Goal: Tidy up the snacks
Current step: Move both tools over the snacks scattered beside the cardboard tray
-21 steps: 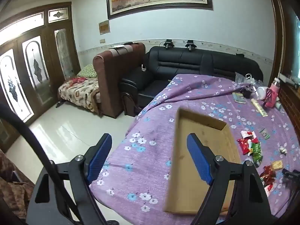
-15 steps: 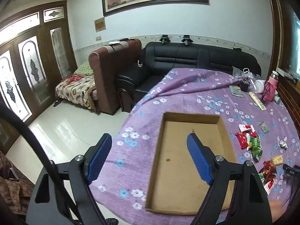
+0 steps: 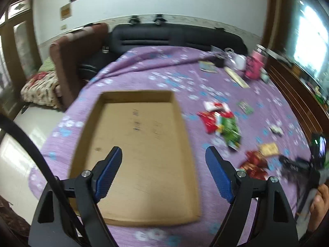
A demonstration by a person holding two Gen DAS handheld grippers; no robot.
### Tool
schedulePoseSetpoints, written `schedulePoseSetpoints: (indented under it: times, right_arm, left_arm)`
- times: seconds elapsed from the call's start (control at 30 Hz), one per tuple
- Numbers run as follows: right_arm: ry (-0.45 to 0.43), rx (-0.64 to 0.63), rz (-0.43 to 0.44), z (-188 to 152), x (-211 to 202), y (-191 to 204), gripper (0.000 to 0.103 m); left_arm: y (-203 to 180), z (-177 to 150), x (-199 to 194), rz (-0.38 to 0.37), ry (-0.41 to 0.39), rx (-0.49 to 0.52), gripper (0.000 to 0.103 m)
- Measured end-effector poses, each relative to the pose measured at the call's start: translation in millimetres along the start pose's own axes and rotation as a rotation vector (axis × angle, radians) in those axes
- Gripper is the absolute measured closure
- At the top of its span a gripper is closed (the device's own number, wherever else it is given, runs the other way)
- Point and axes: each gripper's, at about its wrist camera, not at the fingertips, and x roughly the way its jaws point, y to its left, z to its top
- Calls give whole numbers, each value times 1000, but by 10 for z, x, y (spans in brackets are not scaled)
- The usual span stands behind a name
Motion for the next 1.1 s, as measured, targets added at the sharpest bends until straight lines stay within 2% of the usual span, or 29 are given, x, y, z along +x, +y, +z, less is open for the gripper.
schedulePoseSetpoints:
  times: [0.17,0.43,0.5,0.53,0.63,0.7,0.77,0.83,0.9,1.0,1.03,1.1]
  right_arm:
    - [0,0,0,-19,-20,2,0]
    - [6,-29,8,0,10,-1,0]
    - [23,-57,50,25,-35,12,0]
    - [-3,-54,93,19,-103,7,0]
    - [-208,31,294,-36,-555,-120,0]
    - [-374,123,506,-130,-896,-285,0]
    - [-452,169,633,-145,-1139,-378,0]
    - [-493,218,657,-75,-1339,-432,0]
    - [-587,257,788,-27,-1546,-525,0]
    - [-795,365,939,13,-1816,-658,0]
    - [-844,414,933,23,-1867,-694,0]
    - [-873,529,907,66,-1816,-774,0]
  left_arm:
    - [-375,-144,18,-52,47,61,19]
    - [-689,-319,122,-62,102,129,19]
    - [-704,-340,122,-64,105,136,19]
    - [-711,-349,115,-62,104,140,19]
    - [-718,-356,103,-58,101,140,19]
    - [-720,-355,82,-57,98,139,19]
    - [-729,-355,66,-54,94,139,19]
    - [-718,-355,41,-56,91,137,19]
    - [-706,-356,20,-63,91,134,19]
    - [-731,-366,-6,-68,88,140,19]
    - [-740,-371,-13,-72,89,142,19]
    - [-763,-393,-31,-81,88,151,19]
